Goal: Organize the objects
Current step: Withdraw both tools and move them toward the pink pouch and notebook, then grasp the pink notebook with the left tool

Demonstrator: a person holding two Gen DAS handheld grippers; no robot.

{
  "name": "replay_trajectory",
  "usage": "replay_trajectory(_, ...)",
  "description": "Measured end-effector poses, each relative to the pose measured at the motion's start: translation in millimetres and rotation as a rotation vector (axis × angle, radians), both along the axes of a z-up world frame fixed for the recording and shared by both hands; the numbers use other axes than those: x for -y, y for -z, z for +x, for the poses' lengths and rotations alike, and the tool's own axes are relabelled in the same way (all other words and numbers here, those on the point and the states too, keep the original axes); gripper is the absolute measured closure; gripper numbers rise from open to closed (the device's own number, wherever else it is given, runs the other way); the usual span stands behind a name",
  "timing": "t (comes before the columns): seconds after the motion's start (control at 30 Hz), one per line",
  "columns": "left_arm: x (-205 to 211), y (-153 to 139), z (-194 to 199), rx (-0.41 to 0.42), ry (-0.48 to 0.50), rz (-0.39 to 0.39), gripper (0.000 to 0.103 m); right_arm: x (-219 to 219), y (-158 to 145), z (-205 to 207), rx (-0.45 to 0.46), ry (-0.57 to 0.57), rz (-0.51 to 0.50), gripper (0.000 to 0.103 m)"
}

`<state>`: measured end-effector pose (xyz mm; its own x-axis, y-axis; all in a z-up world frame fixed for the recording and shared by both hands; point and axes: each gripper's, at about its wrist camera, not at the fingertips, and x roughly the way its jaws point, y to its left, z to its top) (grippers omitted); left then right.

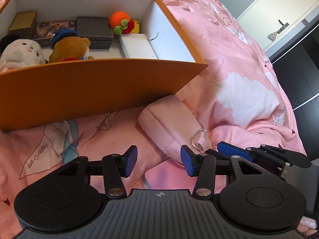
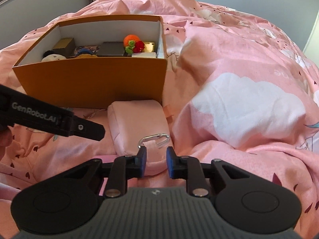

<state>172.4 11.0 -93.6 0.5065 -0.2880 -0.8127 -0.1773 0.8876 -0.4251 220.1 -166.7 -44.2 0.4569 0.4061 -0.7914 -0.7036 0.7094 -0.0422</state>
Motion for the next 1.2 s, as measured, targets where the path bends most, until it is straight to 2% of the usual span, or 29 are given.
replay_trajectory(0.07,-1.3,1.7,0.4,-0.037,0.000,0.030,0.055,-7.9,0.2,-4.7,0.009,-0.048,-0.014,0.080)
replay_trajectory(0.17,-3.5,5.7,-3.2,-0.073,0.013,0.047,0.055,-18.4,2.4,-12.3,0.018,-0.120,-0.036,0.080)
replay_trajectory(0.33,-5.3,21.6,-5.9,-0.143,0.023,-0.030,0.055,-32.7,9.4,-21.5,0.059,-0.199,-0.122,0.071)
replay_trajectory(0.47,-9.4,39.4,-5.7,-0.218,-0.002,-0.110,0.055,-33.0,14.0,-23.4,0.074,-0.222,-0.160,0.069)
replay_trajectory(0.53,-9.6,48.7,-6.1,-0.251,-0.011,-0.155,0.050,-32.2,15.5,-24.7,0.089,-0.234,-0.180,0.069)
replay_trajectory(0.6,-8.8,58.7,-7.1,-0.280,-0.016,-0.215,0.038,-30.3,16.0,-22.9,0.086,-0.228,-0.183,0.069)
replay_trajectory(0.77,-8.4,74.6,-8.4,-0.309,-0.039,-0.332,0.029,-26.7,16.8,-17.8,0.066,-0.221,-0.178,0.069)
replay_trajectory(0.87,-4.6,76.5,-7.9,-0.307,-0.031,-0.360,0.033,-25.1,18.2,-17.1,0.058,-0.220,-0.175,0.069)
replay_trajectory(0.93,-3.4,72.8,-8.0,-0.296,-0.028,-0.362,0.042,-25.0,18.4,-17.4,0.057,-0.218,-0.174,0.069)
replay_trajectory(1.1,-4.8,58.2,-13.4,-0.267,-0.049,-0.316,0.061,-24.4,18.0,-20.9,0.070,-0.218,-0.185,0.069)
replay_trajectory(1.2,-5.0,45.2,-18.6,-0.235,-0.055,-0.279,0.068,-22.6,15.9,-21.6,0.080,-0.216,-0.194,0.069)
